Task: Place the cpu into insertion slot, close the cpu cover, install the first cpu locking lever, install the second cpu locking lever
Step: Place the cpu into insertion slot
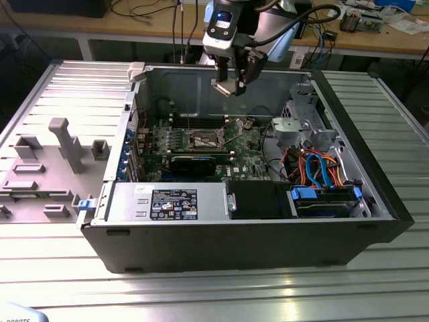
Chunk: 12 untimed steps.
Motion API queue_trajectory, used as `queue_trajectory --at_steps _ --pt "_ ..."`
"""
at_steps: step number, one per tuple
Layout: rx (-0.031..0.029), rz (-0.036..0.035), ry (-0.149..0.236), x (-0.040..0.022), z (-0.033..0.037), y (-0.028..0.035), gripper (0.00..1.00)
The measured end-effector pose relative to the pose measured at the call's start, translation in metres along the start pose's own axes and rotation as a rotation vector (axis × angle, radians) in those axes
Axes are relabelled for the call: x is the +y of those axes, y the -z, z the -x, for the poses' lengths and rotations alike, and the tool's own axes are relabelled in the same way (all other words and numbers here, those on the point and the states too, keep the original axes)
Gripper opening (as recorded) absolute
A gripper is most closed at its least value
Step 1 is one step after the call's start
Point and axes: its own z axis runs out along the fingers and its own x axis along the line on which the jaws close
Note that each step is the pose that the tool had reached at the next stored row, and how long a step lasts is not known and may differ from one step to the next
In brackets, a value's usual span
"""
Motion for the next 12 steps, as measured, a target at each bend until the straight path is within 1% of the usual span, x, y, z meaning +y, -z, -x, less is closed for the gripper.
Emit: queue_trajectory --at_steps 2,6,9,12 --pt "-0.0022 0.0005 -0.024 0.0000 0.0000 0.0000 0.55" --pt "-0.0050 0.0011 -0.056 0.0000 0.0000 -0.0001 0.55" --pt "-0.0064 0.0013 -0.070 0.0000 0.0000 -0.0001 0.55" --pt "-0.0068 0.0015 -0.075 0.0000 0.0000 -0.0001 0.55"
